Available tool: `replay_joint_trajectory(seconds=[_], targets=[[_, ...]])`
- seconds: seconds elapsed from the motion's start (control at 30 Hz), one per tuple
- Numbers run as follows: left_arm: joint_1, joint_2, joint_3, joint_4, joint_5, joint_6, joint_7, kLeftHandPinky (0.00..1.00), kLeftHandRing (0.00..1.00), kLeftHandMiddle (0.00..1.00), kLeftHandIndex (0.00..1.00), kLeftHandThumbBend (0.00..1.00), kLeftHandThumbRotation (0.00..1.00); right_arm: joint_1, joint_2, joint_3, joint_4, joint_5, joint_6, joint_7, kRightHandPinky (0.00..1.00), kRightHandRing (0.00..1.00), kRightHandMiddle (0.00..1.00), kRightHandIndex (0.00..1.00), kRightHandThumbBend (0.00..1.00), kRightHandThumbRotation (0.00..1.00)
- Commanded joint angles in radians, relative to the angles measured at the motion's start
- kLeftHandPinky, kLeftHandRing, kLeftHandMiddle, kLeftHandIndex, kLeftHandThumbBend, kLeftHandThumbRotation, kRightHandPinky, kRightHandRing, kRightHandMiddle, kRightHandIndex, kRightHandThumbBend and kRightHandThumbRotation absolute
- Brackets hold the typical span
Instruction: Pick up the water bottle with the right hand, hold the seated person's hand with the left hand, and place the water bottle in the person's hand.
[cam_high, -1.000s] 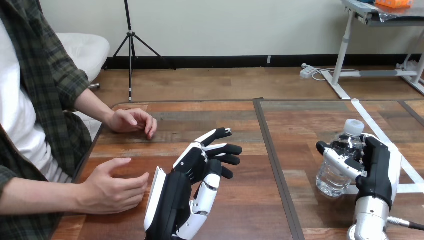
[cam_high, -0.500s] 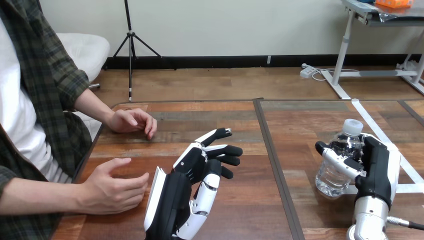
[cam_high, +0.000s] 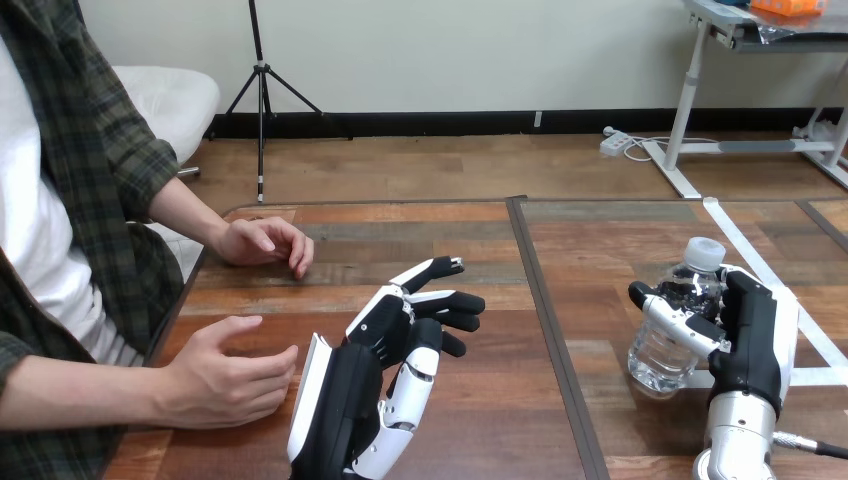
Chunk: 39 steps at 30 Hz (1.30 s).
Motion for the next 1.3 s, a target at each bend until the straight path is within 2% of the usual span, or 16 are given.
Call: replay_joint_trajectory(seconds=[0.0, 0.17, 0.37, 0.47, 0.57, 0.7, 1.27], targets=[[-0.028, -0.023, -0.002, -0.009, -0.007, -0.009, 0.007, 0.53, 0.63, 0.66, 0.77, 0.14, 0.76, -0.069, -0.007, 0.007, -0.059, -0.008, -0.060, -0.006, 0.45, 0.46, 0.49, 0.51, 0.72, 0.00], [-0.031, -0.023, -0.002, -0.008, -0.013, -0.007, 0.005, 0.52, 0.62, 0.65, 0.77, 0.14, 0.76, -0.069, -0.006, 0.009, -0.072, -0.013, -0.079, -0.011, 0.45, 0.45, 0.49, 0.51, 0.74, 0.00], [-0.035, -0.023, -0.002, -0.005, -0.016, -0.006, 0.004, 0.52, 0.63, 0.65, 0.77, 0.14, 0.76, -0.068, -0.003, 0.007, -0.086, -0.005, -0.125, 0.005, 0.43, 0.44, 0.48, 0.50, 0.74, 0.00], [-0.036, -0.024, 0.001, -0.007, -0.007, -0.005, 0.009, 0.52, 0.63, 0.65, 0.77, 0.14, 0.76, -0.067, -0.004, 0.011, -0.096, -0.016, -0.134, -0.007, 0.42, 0.43, 0.47, 0.50, 0.75, 0.00], [-0.039, -0.024, 0.000, -0.004, -0.009, -0.006, 0.008, 0.52, 0.63, 0.65, 0.76, 0.15, 0.76, -0.066, 0.001, 0.007, -0.109, -0.004, -0.147, 0.010, 0.41, 0.43, 0.47, 0.49, 0.75, 0.00], [-0.041, -0.023, 0.001, -0.003, -0.005, -0.005, 0.010, 0.51, 0.63, 0.66, 0.76, 0.15, 0.76, -0.061, 0.002, 0.013, -0.132, -0.012, -0.161, 0.009, 0.40, 0.42, 0.46, 0.49, 0.75, 0.00], [-0.057, -0.015, 0.014, -0.006, -0.010, -0.007, 0.009, 0.51, 0.63, 0.67, 0.78, 0.13, 0.75, -0.025, 0.033, 0.012, -0.281, 0.017, -0.153, 0.071, 0.42, 0.43, 0.47, 0.48, 0.71, 0.00]])
